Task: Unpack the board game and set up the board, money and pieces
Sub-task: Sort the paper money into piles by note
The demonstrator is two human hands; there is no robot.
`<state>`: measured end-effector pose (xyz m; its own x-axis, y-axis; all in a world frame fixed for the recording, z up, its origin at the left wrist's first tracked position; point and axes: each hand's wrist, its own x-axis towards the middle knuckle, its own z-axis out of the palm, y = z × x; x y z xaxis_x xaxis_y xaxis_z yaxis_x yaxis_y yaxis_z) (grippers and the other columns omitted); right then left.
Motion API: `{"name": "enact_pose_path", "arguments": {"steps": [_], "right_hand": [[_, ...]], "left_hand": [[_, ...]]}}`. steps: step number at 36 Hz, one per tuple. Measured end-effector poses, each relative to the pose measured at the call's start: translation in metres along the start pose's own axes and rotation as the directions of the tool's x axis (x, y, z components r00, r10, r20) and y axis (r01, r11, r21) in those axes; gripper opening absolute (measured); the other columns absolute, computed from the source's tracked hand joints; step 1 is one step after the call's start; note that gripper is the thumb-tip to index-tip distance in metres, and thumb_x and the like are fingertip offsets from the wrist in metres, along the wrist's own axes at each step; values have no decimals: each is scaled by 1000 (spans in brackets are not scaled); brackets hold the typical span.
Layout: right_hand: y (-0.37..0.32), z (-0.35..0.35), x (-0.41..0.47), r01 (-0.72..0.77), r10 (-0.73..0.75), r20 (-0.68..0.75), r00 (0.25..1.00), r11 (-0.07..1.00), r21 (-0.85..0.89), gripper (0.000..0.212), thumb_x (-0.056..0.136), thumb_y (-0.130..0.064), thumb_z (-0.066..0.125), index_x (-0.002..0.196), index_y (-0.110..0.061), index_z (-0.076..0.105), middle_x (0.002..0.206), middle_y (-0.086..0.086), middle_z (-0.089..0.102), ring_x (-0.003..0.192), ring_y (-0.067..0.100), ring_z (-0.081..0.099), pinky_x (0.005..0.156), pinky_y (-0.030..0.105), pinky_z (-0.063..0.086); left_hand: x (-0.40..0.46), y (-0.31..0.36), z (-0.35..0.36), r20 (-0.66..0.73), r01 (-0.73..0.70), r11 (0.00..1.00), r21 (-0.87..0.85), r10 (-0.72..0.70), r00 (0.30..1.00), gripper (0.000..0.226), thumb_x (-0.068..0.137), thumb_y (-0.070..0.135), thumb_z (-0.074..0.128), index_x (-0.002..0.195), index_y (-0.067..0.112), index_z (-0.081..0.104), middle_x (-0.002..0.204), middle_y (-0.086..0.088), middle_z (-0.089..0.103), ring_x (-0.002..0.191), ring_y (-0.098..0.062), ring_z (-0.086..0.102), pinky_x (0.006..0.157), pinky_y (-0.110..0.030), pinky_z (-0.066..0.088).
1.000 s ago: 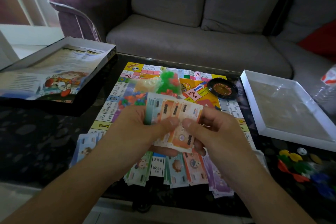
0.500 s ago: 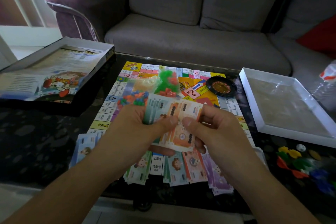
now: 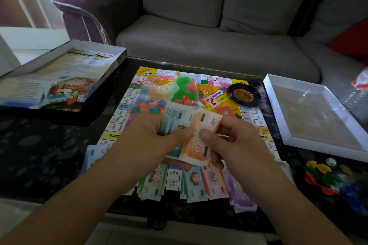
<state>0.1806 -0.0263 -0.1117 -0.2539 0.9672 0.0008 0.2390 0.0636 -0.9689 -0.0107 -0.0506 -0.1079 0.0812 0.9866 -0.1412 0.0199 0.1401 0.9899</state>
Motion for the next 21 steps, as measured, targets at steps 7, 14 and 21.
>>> {"name": "enact_pose_path", "arguments": {"steps": [7, 14, 21], "right_hand": [[5, 5, 4, -48, 49, -9, 999, 996, 76, 20, 104, -8, 61, 97, -21, 75, 85, 32, 67, 53, 26, 51, 55, 39, 46], [17, 34, 6, -136, 146, 92, 985, 985, -107, 22, 103, -8, 61, 113, -28, 62, 93, 8, 73, 56, 13, 63, 55, 32, 50], [20, 89, 16, -33, 118, 211, 970, 930, -367, 32, 102, -22, 64, 123, -41, 49, 86, 0, 65, 74, 17, 69, 59, 29, 53]], "left_hand": [[3, 6, -21, -61, 66, 995, 78, -61, 996, 19, 96, 25, 69, 96, 11, 81, 97, -8, 81, 90, -30, 79, 81, -51, 64], [4, 26, -64, -199, 116, 984, -134, -141, 970, 25, 103, 19, 61, 117, 1, 70, 101, -16, 80, 94, -29, 79, 76, -45, 66], [0, 31, -82, -190, 105, 971, -215, -147, 971, 20, 106, 5, 52, 124, 6, 63, 105, -19, 79, 97, -33, 78, 85, -55, 63]]}}
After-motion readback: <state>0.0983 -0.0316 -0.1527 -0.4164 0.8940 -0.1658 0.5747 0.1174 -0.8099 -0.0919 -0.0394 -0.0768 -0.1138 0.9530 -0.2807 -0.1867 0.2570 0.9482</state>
